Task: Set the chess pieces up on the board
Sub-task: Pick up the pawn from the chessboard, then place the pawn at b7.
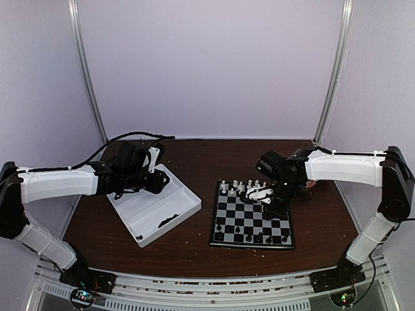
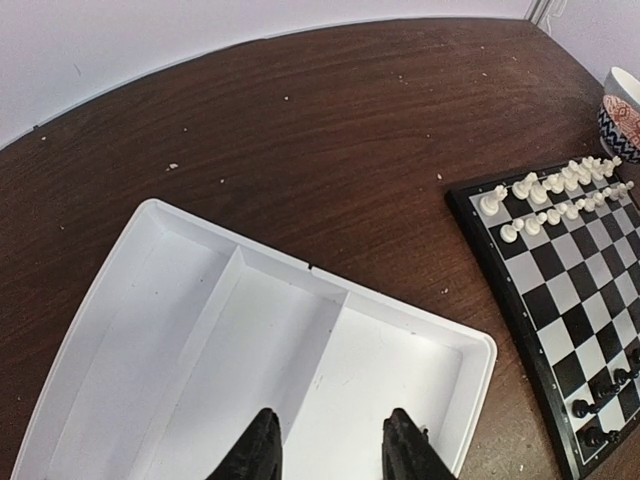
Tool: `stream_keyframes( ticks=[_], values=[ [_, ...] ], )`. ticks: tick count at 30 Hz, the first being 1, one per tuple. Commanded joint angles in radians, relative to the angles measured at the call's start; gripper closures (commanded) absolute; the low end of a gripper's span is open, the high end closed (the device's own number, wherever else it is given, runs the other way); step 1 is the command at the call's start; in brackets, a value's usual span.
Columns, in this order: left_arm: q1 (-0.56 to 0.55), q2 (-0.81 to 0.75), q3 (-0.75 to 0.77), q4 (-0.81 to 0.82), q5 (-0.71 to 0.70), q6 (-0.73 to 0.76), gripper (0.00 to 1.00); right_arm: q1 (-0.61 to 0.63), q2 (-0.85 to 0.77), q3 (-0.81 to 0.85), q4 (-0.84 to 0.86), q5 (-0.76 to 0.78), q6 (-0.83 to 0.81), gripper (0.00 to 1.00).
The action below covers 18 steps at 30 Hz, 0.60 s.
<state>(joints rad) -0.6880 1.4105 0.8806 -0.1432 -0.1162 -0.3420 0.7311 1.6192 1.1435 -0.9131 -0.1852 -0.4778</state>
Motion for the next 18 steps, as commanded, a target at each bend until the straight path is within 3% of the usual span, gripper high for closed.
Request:
stream_keyframes(
  ticks=[1, 18],
  values=[
    [0.004, 0.010, 0.038, 0.003, 0.017, 0.013, 0.65, 0.005, -0.003, -0.021, 0.067, -0.062, -0.019, 0.93],
    [0.004, 0.002, 0.027, -0.004, 0.004, 0.005, 0.65, 0.064, 0.085, -0.010, 0.070, -0.078, -0.035, 0.92]
  ],
)
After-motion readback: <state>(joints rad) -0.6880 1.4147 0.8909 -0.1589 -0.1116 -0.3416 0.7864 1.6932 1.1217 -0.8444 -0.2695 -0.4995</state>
